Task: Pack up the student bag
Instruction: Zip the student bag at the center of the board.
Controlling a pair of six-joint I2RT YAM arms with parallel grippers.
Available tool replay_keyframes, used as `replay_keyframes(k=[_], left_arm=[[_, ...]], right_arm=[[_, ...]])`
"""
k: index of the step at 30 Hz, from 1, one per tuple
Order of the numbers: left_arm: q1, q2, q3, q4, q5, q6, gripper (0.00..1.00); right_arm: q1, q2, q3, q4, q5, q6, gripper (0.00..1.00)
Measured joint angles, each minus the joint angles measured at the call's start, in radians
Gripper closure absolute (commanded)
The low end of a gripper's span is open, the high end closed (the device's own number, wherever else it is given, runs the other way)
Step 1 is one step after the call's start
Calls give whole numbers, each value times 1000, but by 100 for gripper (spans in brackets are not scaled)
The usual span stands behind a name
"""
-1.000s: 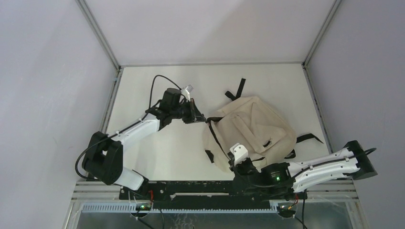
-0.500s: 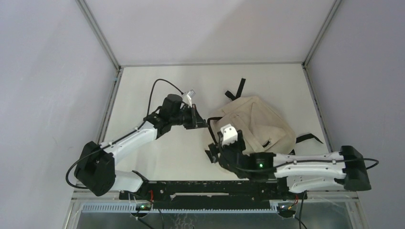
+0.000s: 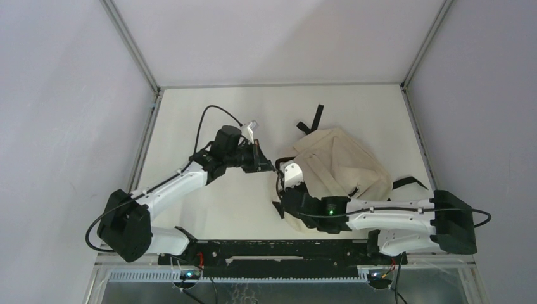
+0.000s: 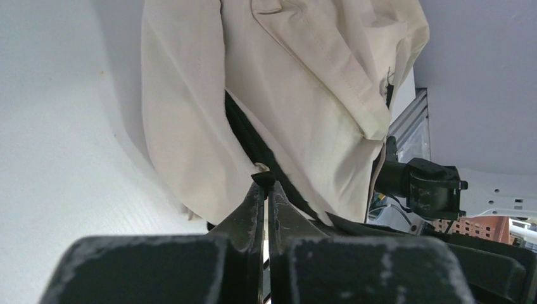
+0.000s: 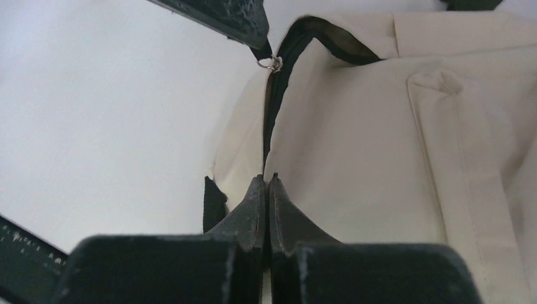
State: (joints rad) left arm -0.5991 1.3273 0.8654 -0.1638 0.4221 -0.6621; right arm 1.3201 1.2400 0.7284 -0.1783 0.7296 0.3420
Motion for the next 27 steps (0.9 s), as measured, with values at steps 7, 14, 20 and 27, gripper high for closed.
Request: replay_keyframes(k=[7,14,20,27], left_arm=[[51,35,36,-80,53,12,100],[86,112,93,-172,176,5,100],[97,124,95,-168,175,7,100],[71,87,82,-114,118,7,100]], right_arm=[[187,-148,-14,-237,67,188,100],[365,-244,-17,-423,158,399,99],[450,-246,-18,-507,145,465,11],[354,-247,-19,-381,147,328,7]])
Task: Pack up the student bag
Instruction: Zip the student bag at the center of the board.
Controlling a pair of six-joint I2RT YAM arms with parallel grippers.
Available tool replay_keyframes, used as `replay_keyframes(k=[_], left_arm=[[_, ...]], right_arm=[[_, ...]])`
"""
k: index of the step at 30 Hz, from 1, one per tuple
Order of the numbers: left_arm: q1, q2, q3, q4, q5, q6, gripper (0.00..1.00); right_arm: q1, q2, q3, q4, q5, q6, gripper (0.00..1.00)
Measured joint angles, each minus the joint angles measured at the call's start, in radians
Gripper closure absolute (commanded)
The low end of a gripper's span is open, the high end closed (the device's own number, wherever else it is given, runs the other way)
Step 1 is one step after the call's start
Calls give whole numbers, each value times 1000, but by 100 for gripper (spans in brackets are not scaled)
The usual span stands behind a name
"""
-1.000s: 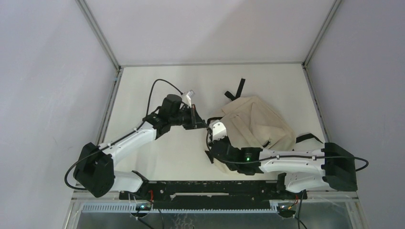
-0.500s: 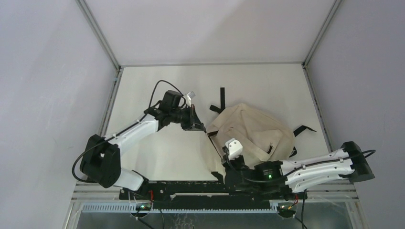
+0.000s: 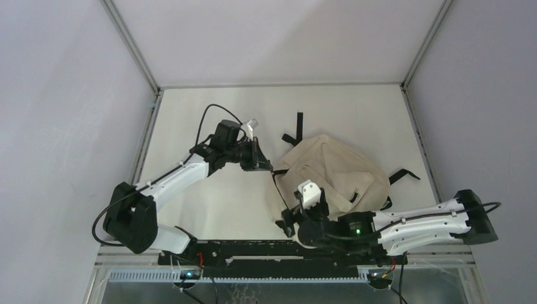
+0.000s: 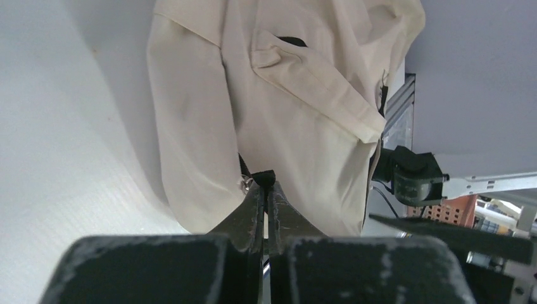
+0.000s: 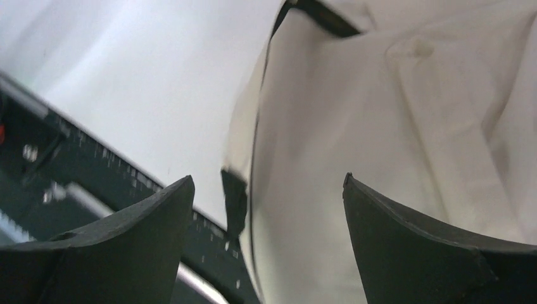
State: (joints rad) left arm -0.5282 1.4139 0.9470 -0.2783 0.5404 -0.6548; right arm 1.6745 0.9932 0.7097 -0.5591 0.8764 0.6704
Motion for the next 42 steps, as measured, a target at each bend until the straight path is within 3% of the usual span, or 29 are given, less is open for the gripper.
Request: replay_keyframes(k=[6,10,13,16,22,26,33,42], left_arm=[[-33,-45,-44,16,-15,0,100],[-35,-48,-51,17,-15,-1,100],[-35,-56,-56,23,-16,-1,100],[-35,-74,-72,25,-17,-1,100],[-36,-98,-84,26,-21,-1,100],[-35,-93,-84,26,-20,-1,100],[-32,24,-84,15,54,-21,100],[-31,115,-82,68,134,-79,100]], right_arm=[[-224,46,0,223,-82,-138,12],[-305,180,24,354,-154,-205,19],[-321,277,58,391,-183,-242,45],[-329,322,75,410,-206,-266,100],[-319,322,77,395,-211,-265,100],[-239,308,68,369,-190,-285,100],[-59,285,53,275,-122,-263,100],[20,200,30,179,-85,-227,100]])
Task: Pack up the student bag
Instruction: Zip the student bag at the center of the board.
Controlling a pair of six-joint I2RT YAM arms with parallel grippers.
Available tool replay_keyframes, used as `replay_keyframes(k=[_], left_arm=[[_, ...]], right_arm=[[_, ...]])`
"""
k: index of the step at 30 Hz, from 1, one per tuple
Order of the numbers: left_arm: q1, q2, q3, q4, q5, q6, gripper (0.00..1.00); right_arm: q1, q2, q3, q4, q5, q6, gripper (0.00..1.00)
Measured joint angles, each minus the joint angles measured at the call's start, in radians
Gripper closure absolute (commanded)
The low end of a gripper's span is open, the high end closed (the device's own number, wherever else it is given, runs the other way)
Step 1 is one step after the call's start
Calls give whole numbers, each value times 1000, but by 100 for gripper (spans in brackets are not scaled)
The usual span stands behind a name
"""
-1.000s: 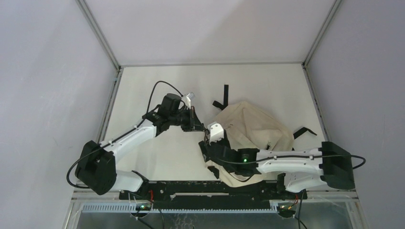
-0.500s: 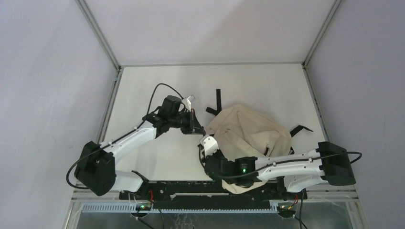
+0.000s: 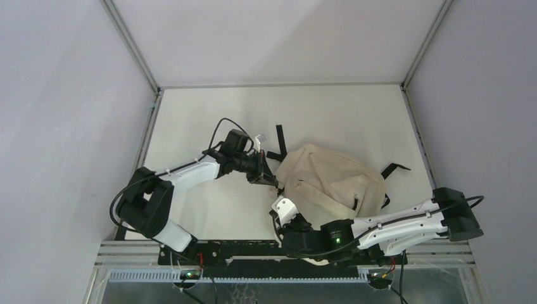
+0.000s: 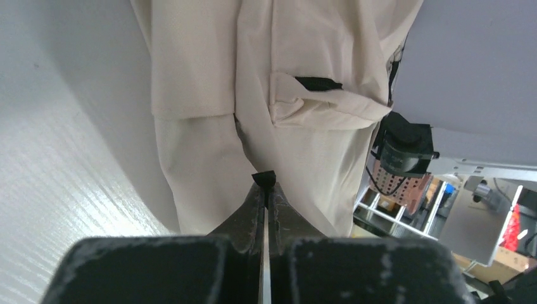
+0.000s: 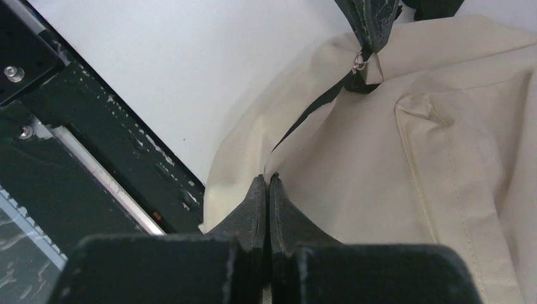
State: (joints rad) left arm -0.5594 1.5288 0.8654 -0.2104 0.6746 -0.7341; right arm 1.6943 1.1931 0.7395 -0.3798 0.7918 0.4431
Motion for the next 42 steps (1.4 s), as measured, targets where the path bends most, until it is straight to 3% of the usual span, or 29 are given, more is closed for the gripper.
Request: replay_keyframes(k=[17,26,28,30,32,34,38,42], left_arm=[[57,196,147,9,49,-29,100],[69,262,294,-86,108,-37,100],[71,276,342,-107,103,-35,94],[76,294,422,-153,72,-26,75],[87,303,502,-182,10,-3,50],[111,304,587,-195,-63,27,37],[171,254,710,-240,-204,87,31],[192,106,688,-304,-334,139,30]], right_arm=[[71,-98,0,-111,19,-25,100],[61,-76,21,-108,46,-105,100],[24,-65,21,-76,48,-124,100],[-50,-45,23,0,18,-147,83],[-164,-16,26,109,-69,-158,53],[-258,24,40,214,-192,-163,36],[-340,113,151,286,-325,-171,23],[-324,55,193,276,-264,-172,1]])
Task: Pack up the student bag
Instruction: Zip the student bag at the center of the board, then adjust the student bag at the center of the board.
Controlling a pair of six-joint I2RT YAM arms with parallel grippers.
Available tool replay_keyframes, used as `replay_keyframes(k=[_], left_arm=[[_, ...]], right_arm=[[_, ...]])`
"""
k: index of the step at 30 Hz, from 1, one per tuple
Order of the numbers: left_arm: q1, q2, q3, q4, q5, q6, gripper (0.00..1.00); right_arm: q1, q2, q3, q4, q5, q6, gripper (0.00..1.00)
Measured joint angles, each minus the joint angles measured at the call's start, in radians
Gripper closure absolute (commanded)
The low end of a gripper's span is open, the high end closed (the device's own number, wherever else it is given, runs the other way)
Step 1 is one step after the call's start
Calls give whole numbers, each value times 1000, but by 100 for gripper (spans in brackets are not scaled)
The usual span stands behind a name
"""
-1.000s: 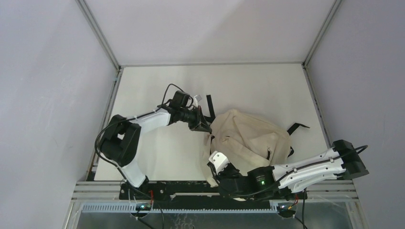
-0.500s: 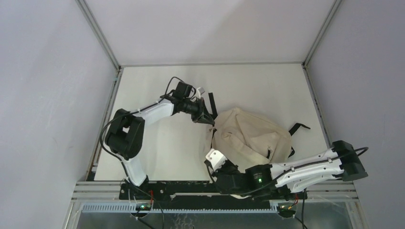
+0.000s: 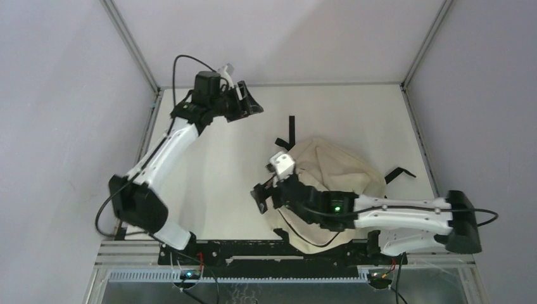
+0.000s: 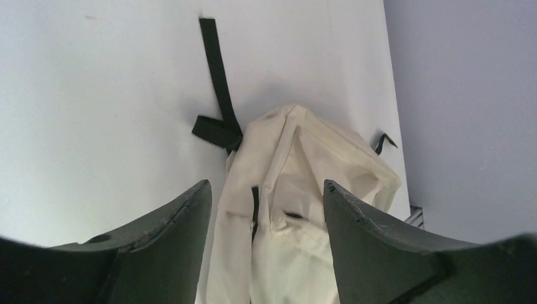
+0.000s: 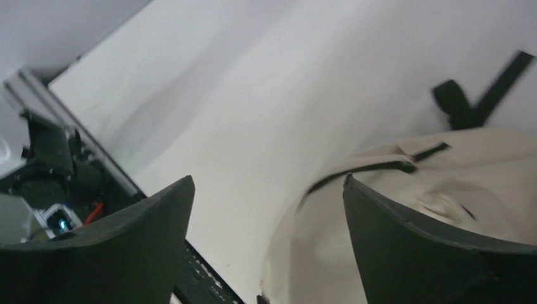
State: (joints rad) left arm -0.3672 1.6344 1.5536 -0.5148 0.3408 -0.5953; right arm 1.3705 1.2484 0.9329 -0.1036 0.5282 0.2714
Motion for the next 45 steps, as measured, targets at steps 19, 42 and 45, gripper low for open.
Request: replay_keyframes(k=[19,42,45], left_arm=[[-499,-534,-662,-4,-132,-44,21],[-220,-293,-719,134,-57,-119,76],[-136,-215,-575,53,-97,-69,47]], right_arm=[[-911,-893,-512,-528,-140,504,49],[-1075,-818,-549,-523,-505,506,37],[-1072,-772,-531,-528,-537,545,52]])
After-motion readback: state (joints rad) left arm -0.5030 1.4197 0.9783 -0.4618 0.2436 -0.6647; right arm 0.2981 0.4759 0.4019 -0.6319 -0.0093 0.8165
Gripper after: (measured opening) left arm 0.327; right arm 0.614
